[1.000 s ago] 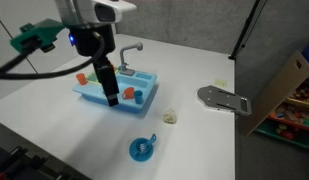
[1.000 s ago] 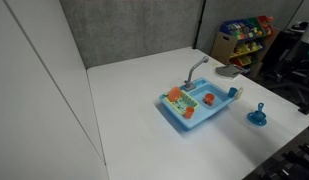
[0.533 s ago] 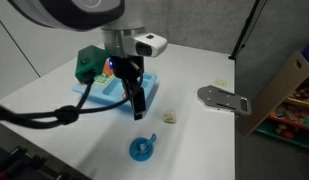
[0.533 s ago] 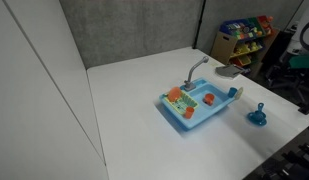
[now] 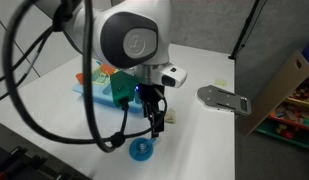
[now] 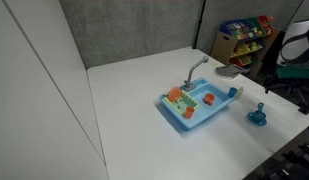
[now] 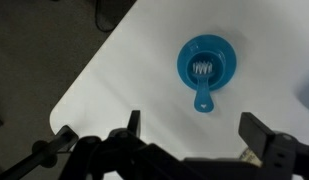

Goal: Remove the brush that is in the blue cup which is on the blue saucer plate and put it in the dish drying rack

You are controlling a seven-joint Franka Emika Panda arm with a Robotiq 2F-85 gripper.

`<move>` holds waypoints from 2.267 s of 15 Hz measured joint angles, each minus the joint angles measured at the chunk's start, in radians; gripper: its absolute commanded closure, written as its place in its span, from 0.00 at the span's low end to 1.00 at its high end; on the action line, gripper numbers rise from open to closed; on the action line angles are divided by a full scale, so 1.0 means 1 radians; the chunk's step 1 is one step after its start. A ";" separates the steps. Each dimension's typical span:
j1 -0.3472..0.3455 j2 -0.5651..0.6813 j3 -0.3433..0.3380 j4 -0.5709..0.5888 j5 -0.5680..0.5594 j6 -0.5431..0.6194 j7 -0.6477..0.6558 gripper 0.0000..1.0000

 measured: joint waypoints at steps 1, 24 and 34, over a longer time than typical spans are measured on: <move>0.000 0.027 -0.003 0.009 0.015 0.019 -0.015 0.00; -0.002 0.214 -0.005 0.031 0.188 0.267 -0.238 0.00; -0.002 0.286 0.009 0.048 0.195 0.331 -0.279 0.13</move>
